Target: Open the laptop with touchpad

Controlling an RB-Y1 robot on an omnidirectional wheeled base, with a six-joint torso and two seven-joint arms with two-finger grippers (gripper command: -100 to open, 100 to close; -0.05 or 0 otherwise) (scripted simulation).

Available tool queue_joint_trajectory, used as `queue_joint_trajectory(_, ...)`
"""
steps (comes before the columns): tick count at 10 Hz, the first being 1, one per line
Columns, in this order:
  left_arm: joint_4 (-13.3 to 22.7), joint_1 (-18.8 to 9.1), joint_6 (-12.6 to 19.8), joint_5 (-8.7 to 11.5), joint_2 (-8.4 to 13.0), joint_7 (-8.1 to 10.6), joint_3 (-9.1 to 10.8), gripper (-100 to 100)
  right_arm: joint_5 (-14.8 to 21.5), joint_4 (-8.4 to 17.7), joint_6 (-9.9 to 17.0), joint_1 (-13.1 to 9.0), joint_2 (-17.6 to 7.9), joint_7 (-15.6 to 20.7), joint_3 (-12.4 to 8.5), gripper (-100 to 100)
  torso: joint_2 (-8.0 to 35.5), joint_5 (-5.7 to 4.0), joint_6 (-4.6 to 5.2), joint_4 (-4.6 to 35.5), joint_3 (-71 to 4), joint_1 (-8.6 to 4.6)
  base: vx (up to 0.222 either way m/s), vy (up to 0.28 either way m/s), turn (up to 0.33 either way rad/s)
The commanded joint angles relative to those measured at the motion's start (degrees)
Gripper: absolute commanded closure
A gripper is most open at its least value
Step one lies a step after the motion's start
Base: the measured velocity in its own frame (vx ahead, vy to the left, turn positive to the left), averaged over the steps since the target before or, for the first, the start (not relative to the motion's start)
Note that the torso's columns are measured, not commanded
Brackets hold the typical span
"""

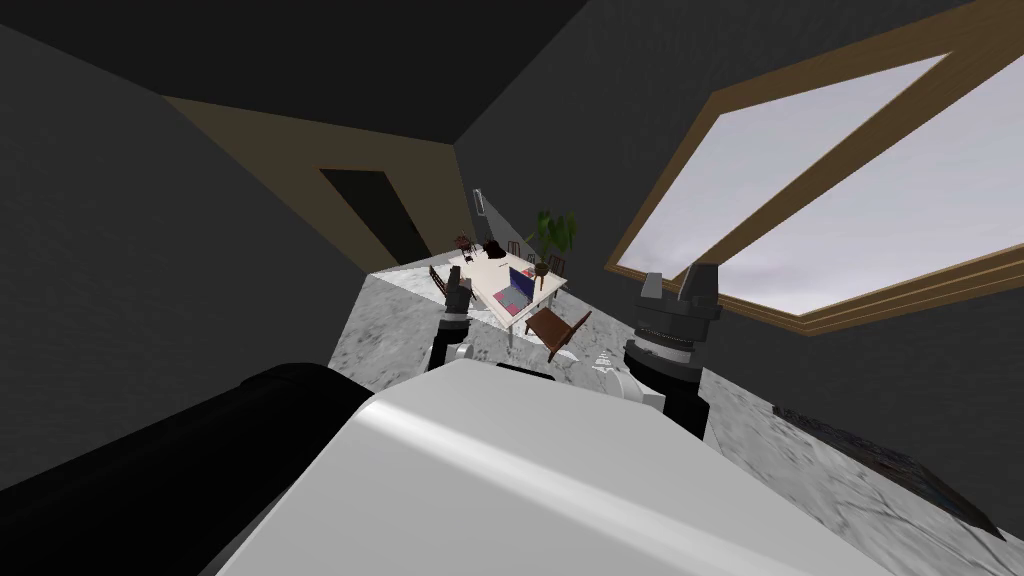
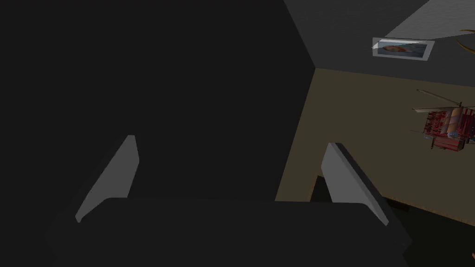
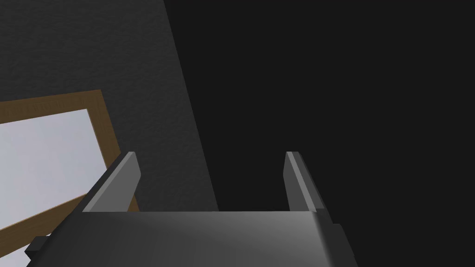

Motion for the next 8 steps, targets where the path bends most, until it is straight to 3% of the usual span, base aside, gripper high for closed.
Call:
queue_joint_trajectory(1, 0.0, 0.0, 0.0, 0.0, 0.0, 0.00, 0.00, 0, 0.0, 0.0, 0.0, 0.0, 0.0, 0.0, 0.0, 0, 2.3, 0.00, 0.00, 2.3, -4.7, 0.00, 0.000, 0.000, 0.000)
queue_joint_trajectory(8, 0.0, 0.0, 0.0, 0.0, 0.0, 0.00, 0.00, 0, 0.0, 0.0, 0.0, 0.0, 0.0, 0.0, 0.0, 0, 31.2, 0.00, 0.00, 31.1, -62.3, 0.00, 0.000, 0.000, 0.000)
